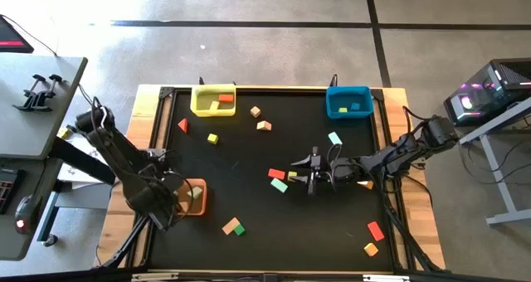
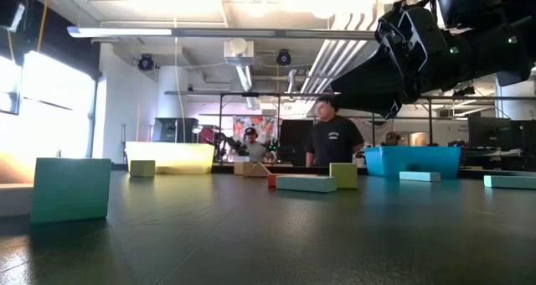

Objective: Sort blocks by size
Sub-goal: Put the brown wooden block into the yellow bin

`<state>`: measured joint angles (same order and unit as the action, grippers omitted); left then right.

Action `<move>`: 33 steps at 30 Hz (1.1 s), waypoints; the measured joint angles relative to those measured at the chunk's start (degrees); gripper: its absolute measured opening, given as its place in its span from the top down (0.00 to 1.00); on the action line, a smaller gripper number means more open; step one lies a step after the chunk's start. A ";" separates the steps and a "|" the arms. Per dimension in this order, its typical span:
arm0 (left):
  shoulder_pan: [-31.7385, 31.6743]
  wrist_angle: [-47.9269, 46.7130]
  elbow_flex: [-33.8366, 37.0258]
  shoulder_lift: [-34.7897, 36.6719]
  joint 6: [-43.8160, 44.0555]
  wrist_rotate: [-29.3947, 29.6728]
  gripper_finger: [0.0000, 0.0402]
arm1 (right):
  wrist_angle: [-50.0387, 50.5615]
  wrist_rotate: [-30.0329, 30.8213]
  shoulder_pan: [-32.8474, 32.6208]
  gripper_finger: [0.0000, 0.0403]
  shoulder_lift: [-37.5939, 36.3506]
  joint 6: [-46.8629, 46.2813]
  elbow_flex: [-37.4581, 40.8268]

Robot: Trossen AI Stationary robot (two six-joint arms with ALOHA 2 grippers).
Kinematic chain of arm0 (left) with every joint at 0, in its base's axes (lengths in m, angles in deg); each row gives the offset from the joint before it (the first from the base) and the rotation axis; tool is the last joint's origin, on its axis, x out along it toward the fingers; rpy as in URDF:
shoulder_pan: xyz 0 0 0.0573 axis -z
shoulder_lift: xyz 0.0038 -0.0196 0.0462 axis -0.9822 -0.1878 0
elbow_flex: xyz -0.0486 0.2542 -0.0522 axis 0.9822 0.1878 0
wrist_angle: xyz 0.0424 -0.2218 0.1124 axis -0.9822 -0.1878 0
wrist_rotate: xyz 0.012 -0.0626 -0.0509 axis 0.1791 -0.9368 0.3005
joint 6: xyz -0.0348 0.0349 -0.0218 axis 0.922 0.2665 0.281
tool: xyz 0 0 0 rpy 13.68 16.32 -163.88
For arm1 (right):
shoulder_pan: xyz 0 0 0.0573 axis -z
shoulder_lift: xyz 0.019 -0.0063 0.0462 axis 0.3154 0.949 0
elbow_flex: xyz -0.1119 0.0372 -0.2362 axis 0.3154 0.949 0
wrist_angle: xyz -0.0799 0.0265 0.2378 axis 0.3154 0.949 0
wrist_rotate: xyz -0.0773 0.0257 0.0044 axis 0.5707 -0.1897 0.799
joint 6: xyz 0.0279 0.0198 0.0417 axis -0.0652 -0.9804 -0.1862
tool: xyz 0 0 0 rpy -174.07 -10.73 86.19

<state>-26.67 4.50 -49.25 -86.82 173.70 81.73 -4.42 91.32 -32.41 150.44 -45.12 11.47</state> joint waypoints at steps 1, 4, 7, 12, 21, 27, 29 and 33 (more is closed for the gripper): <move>0.00 0.12 0.00 0.75 0.09 1.69 0.42 | 0.00 0.00 0.00 0.46 0.00 0.00 0.00; -0.23 2.01 -0.01 2.80 0.10 7.83 0.42 | 0.00 0.00 -0.01 0.46 0.00 -0.06 0.00; -1.25 5.14 -0.02 4.56 -1.73 13.92 0.42 | 0.00 0.00 0.00 0.46 0.00 -0.09 0.00; -3.74 14.47 -0.04 6.09 -12.48 25.93 0.42 | 0.00 0.00 -0.02 0.46 0.00 -0.13 0.00; -13.81 70.28 11.09 5.51 -56.69 21.43 0.44 | 0.00 0.00 -0.02 0.46 0.00 -0.13 0.00; -23.94 107.75 21.47 1.49 -76.69 15.59 0.45 | 0.01 0.00 -0.02 0.46 0.00 -0.37 0.00; -27.89 115.25 23.07 -0.41 -79.84 15.65 0.45 | 0.05 0.00 -0.01 0.46 0.00 -0.74 0.00; -35.59 121.42 23.05 -4.46 -80.36 15.94 0.45 | 0.07 0.00 -0.02 0.46 0.00 -0.98 0.00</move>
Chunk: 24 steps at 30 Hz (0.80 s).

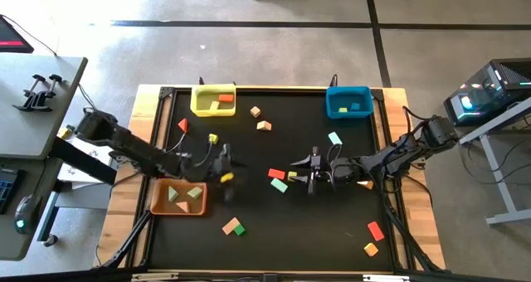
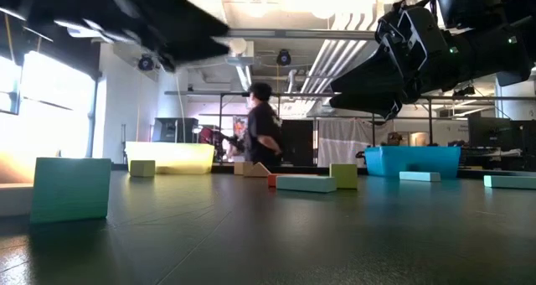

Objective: Sort blocks by size
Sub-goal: Put the brown wooden block into the yellow bin

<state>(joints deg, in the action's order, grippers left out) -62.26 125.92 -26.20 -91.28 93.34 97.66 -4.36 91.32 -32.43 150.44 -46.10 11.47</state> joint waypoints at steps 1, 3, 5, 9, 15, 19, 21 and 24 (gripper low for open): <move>-1.66 -0.04 -0.46 -1.01 0.69 0.10 0.45 | 0.01 0.00 0.01 0.46 0.00 -0.09 0.02; -4.33 -0.47 -1.58 -3.20 2.67 0.01 0.45 | 0.00 0.00 0.01 0.46 0.00 -0.09 0.02; -5.70 -0.52 -2.67 -5.55 2.54 -1.42 0.45 | 0.02 0.00 0.02 0.46 0.00 -0.09 0.02; -4.37 -1.21 -5.85 -10.17 -3.62 -3.63 0.45 | 0.00 0.00 0.01 0.46 0.00 -0.13 0.02; -0.17 -12.66 -13.34 -14.22 -11.05 -0.24 0.45 | 0.00 0.02 -0.48 0.46 -0.08 -0.07 0.02; 1.96 -22.15 -17.79 -15.02 -10.98 2.55 0.45 | 0.08 0.04 -2.48 0.46 -1.05 1.96 0.04; 3.05 -27.13 -19.42 -15.02 -10.14 2.97 0.45 | 0.20 0.02 -3.96 0.46 -1.72 3.38 0.04; 5.14 -36.95 -21.74 -14.59 -7.75 3.03 0.45 | 0.53 0.02 -6.12 0.46 -3.09 4.94 0.04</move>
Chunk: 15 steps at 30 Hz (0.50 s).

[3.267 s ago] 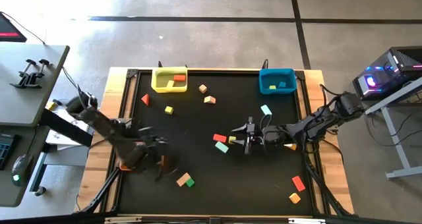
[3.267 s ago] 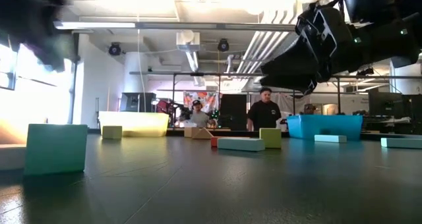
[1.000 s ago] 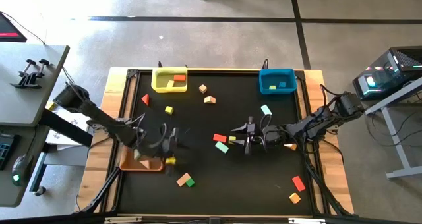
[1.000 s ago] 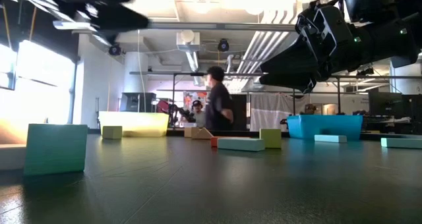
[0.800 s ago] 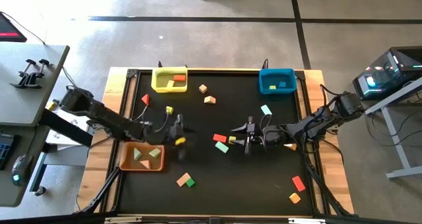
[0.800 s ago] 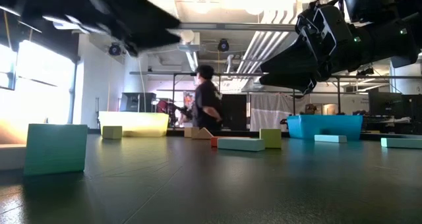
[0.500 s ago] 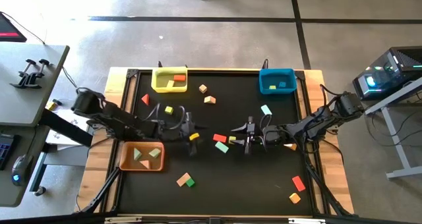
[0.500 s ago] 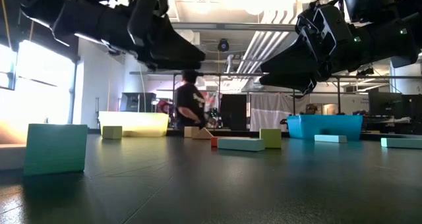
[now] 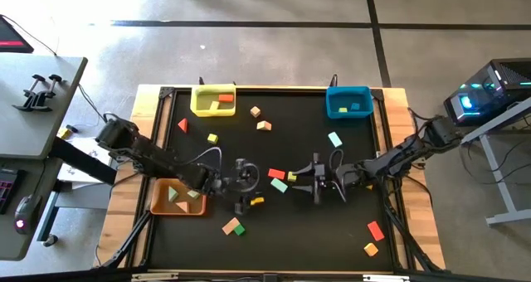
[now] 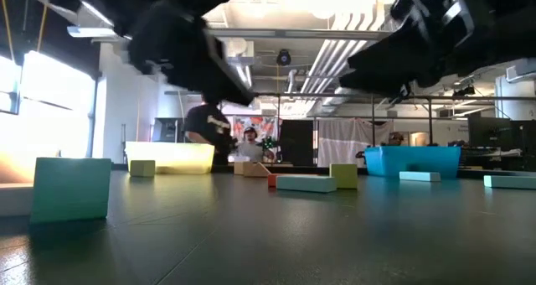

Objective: Sort blocks by size
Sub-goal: Put the brown wooden block into the yellow bin

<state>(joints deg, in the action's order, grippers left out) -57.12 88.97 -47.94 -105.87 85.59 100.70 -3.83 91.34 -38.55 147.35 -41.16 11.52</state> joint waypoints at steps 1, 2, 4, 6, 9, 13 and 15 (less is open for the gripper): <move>0.79 -4.34 -0.93 0.25 1.46 0.02 0.45 | 0.15 0.00 -0.55 0.46 -0.32 0.05 0.00; 1.60 -8.71 -1.89 0.40 3.47 0.18 0.45 | 0.61 0.02 -1.00 0.46 -0.61 0.06 0.00; 3.27 -17.96 -4.03 0.45 8.92 0.61 0.45 | 0.65 0.28 -1.61 0.46 -0.76 -0.01 0.00; 5.36 -27.33 -6.07 0.45 16.03 0.44 0.45 | 0.79 1.51 -1.85 0.46 -0.69 -0.01 0.00; 9.21 -36.48 -8.20 0.45 26.02 -3.87 0.45 | 0.97 2.89 -1.82 0.46 -0.65 -0.09 0.00; 15.54 -38.99 -8.88 0.45 36.06 -6.47 0.45 | 0.93 4.42 -1.23 0.46 -0.63 -0.02 0.00; 18.40 -36.89 -8.29 0.45 39.20 -6.64 0.45 | 0.92 4.66 -0.73 0.46 -0.63 -0.01 0.00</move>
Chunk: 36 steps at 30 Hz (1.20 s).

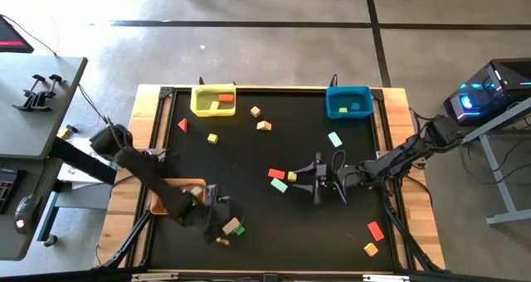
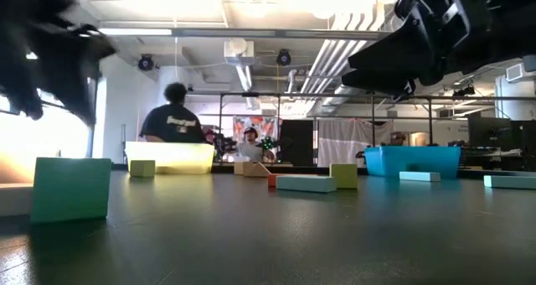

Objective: Sort blocks by size
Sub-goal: Put the brown wooden block into the yellow bin

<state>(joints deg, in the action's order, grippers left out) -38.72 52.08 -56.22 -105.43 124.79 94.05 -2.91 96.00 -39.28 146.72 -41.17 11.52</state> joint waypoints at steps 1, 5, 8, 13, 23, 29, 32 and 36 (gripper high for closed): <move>1.28 1.57 0.49 0.00 1.27 -0.02 0.45 | 0.00 0.00 0.27 0.46 0.00 0.00 0.00; 4.59 7.69 1.77 -0.16 3.70 1.65 0.45 | -0.02 0.02 1.08 0.46 0.00 0.00 0.00; 5.22 12.75 3.69 -1.21 3.10 3.75 0.45 | -0.01 0.02 1.36 0.46 0.02 -0.01 0.00; 4.50 17.96 6.31 -4.23 1.52 3.33 0.45 | 0.27 0.02 1.39 0.46 0.02 -0.10 0.00; 1.40 15.03 6.15 -5.52 -0.01 3.55 0.45 | 0.75 0.02 1.39 0.46 0.07 -0.23 0.00; -0.77 9.35 6.18 -4.28 1.54 6.67 0.45 | 1.09 0.02 1.39 0.46 0.07 -0.56 0.00; -1.15 5.30 6.28 -2.42 5.03 10.24 0.45 | 1.11 0.04 1.37 0.46 0.07 -0.78 0.00; -0.13 0.38 6.28 1.21 9.82 17.04 0.45 | 1.57 0.06 1.37 0.46 0.07 -1.54 0.00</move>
<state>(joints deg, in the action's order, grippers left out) -38.84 52.46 -49.95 -104.22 134.61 111.10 -1.34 96.06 -37.92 146.79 -42.71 11.52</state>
